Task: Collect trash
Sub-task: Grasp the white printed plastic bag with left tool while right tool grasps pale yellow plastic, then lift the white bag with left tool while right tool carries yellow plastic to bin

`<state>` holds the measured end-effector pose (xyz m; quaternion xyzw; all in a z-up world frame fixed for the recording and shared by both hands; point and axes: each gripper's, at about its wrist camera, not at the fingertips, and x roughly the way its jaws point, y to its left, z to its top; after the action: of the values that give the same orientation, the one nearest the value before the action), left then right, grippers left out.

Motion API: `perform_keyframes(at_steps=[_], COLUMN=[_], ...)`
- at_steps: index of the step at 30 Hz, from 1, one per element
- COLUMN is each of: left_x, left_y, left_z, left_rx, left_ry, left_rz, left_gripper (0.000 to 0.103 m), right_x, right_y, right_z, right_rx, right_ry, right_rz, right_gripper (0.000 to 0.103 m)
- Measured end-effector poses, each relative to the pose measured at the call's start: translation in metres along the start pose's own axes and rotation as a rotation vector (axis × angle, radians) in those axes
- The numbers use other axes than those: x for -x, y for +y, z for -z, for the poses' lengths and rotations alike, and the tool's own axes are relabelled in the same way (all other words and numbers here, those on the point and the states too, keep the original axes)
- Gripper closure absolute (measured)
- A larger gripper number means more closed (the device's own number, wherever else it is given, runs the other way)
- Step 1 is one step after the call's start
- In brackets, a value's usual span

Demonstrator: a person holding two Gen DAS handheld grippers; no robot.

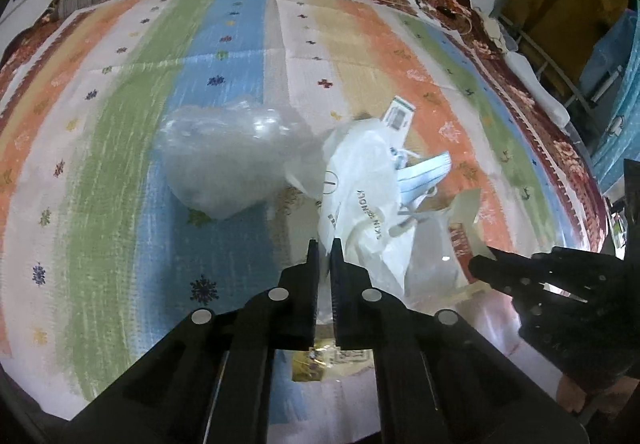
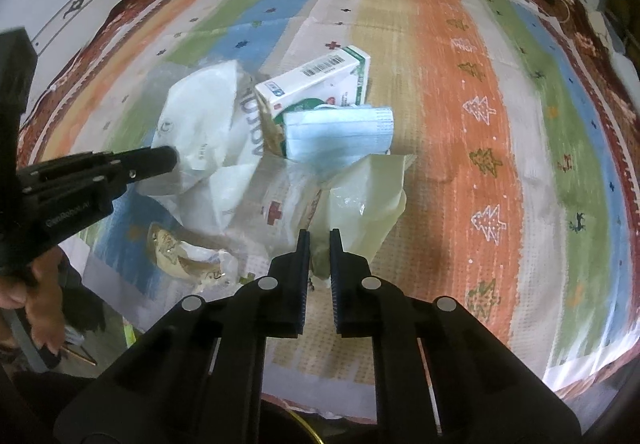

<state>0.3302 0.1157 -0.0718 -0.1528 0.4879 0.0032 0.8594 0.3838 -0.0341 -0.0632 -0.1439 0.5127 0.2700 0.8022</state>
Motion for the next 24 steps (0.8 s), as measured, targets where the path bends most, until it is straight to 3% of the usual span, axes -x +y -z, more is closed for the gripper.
perform_keyframes(at_steps=[6,12,24], left_x=[0.012,0.040,0.067], left_y=[-0.004,-0.004,-0.017], left_z=[-0.003,-0.012,-0.004], left_rx=[0.007,0.035,0.035], left_ry=[-0.025,-0.080,-0.075], left_rz=[-0.025,0.002,0.010], left_gripper=[0.101,0.102,0.102], right_x=[0.012,0.029,0.068], right_y=[0.009,0.014,0.019], right_z=[-0.001,-0.004,0.004], right_rx=[0.034,0.039,0.034], right_ry=[-0.021,-0.050,-0.114], right_rz=[-0.004,-0.022,-0.066], right_gripper=[0.096,0.096,0.096])
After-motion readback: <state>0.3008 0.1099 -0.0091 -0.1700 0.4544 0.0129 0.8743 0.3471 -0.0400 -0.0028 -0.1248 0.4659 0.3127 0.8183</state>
